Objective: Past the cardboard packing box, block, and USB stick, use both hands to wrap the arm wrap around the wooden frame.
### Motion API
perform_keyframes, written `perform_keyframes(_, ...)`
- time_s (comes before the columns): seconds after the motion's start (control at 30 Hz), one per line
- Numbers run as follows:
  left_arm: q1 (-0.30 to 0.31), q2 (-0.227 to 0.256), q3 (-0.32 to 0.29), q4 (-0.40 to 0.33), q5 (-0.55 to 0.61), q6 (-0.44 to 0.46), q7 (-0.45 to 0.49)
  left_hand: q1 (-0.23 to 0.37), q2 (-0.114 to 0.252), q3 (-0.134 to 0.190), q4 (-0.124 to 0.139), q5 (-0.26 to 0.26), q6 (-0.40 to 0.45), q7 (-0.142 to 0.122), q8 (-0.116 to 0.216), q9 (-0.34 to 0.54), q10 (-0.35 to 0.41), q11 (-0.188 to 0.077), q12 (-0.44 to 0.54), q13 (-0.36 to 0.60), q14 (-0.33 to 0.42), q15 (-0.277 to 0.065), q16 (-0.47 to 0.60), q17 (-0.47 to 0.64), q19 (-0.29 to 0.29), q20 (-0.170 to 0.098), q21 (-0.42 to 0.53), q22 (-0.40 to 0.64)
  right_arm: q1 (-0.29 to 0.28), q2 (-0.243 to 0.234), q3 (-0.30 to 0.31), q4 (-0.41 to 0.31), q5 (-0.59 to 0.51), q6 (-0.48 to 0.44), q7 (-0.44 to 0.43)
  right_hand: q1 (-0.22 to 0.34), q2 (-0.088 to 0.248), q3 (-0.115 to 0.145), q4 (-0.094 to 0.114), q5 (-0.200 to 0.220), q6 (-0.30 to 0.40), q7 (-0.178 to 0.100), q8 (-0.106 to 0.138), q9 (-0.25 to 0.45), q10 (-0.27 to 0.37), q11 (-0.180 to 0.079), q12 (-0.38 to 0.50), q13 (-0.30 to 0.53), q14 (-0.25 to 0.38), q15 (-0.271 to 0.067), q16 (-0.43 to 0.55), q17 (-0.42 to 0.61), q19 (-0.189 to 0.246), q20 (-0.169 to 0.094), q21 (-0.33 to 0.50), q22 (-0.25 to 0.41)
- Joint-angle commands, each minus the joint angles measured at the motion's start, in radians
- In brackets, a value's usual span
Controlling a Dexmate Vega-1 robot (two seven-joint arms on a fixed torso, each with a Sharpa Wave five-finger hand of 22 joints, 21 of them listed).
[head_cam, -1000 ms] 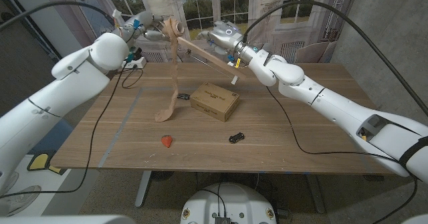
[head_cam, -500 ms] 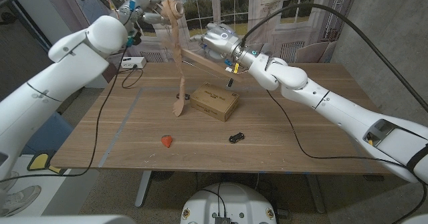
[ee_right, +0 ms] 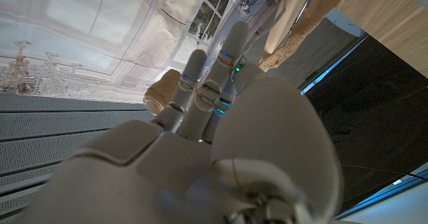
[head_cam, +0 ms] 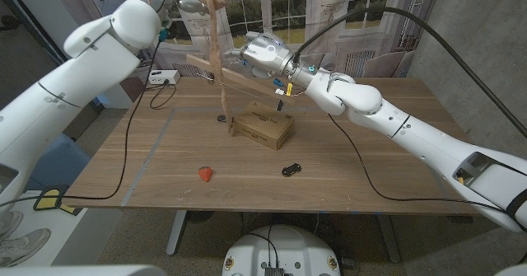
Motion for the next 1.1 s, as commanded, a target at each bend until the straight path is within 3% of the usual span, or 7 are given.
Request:
perform_keyframes(0.03, -0.152, -0.027, 0.112, -0.007, 0.075, 0.101, -0.028, 0.051, 0.057, -0.003, 0.002, 0.005, 0.289, 0.043, 0.039, 0.009, 0.069, -0.061, -0.005, 0.004, 0.013, -0.106, -0.005, 0.006, -0.007, 0.001, 0.007, 0.003, -0.034, -0.008, 0.014, -0.040, -0.031, 0.033, 0.018, 0.019, 0.012, -0.008, -0.001, 0.006, 0.011, -0.002, 0.003, 0.004, 0.107, -0.099, -0.002, 0.005, 0.016, -0.019, -0.005, 0.002, -0.006, -0.154, -0.001, 0.003)
perform_keyframes(0.23, -0.159, -0.065, 0.114, 0.018, 0.086, 0.093, 0.006, 0.062, 0.055, -0.010, -0.005, -0.008, 0.305, 0.050, 0.040, 0.003, 0.087, -0.060, -0.007, 0.008, 0.032, -0.107, 0.008, 0.023, 0.003, -0.014, 0.023, 0.003, -0.035, 0.008, 0.010, -0.045, -0.055, 0.032, 0.019, 0.019, 0.013, -0.009, 0.000, 0.007, 0.013, -0.004, 0.002, 0.004, 0.107, -0.099, -0.003, 0.005, 0.015, -0.019, -0.005, 0.003, -0.007, -0.154, -0.001, 0.003)
perform_keyframes(0.57, -0.181, -0.127, 0.151, 0.064, 0.137, 0.116, 0.069, 0.070, 0.061, -0.014, -0.010, -0.033, 0.309, 0.061, 0.033, -0.003, 0.098, -0.058, -0.019, 0.004, 0.041, -0.106, 0.012, 0.039, 0.000, -0.011, 0.041, 0.002, -0.009, 0.029, 0.009, -0.055, -0.044, 0.079, 0.003, 0.021, 0.014, -0.012, 0.000, 0.008, 0.016, -0.002, 0.001, 0.004, 0.109, -0.097, -0.004, 0.007, 0.015, -0.019, -0.006, 0.004, -0.007, -0.155, 0.000, 0.004)
perform_keyframes(0.8, -0.178, -0.136, 0.155, 0.075, 0.158, 0.144, 0.087, 0.072, 0.061, -0.016, -0.011, -0.046, 0.312, 0.062, 0.030, -0.006, 0.100, -0.058, -0.025, 0.004, 0.041, -0.106, 0.009, 0.044, -0.002, -0.011, 0.051, 0.002, -0.036, 0.013, 0.050, -0.092, -0.012, 0.083, -0.016, 0.023, 0.016, -0.015, 0.000, 0.009, 0.016, 0.017, -0.002, 0.004, 0.111, -0.100, -0.006, 0.005, 0.017, -0.019, -0.006, 0.006, -0.008, -0.155, 0.001, 0.004)
perform_keyframes(1.1, -0.156, -0.128, 0.157, 0.093, 0.142, 0.137, 0.071, 0.072, 0.064, -0.018, -0.011, -0.059, 0.315, 0.063, 0.026, -0.009, 0.101, -0.059, -0.033, 0.005, 0.041, -0.106, 0.004, 0.049, -0.007, -0.010, 0.060, 0.001, -0.051, 0.015, 0.096, -0.100, 0.046, 0.093, -0.031, 0.025, 0.017, -0.018, 0.000, 0.009, 0.014, 0.012, -0.005, 0.004, 0.114, -0.099, -0.008, 0.005, 0.019, -0.019, -0.006, 0.008, -0.008, -0.155, 0.002, 0.004)
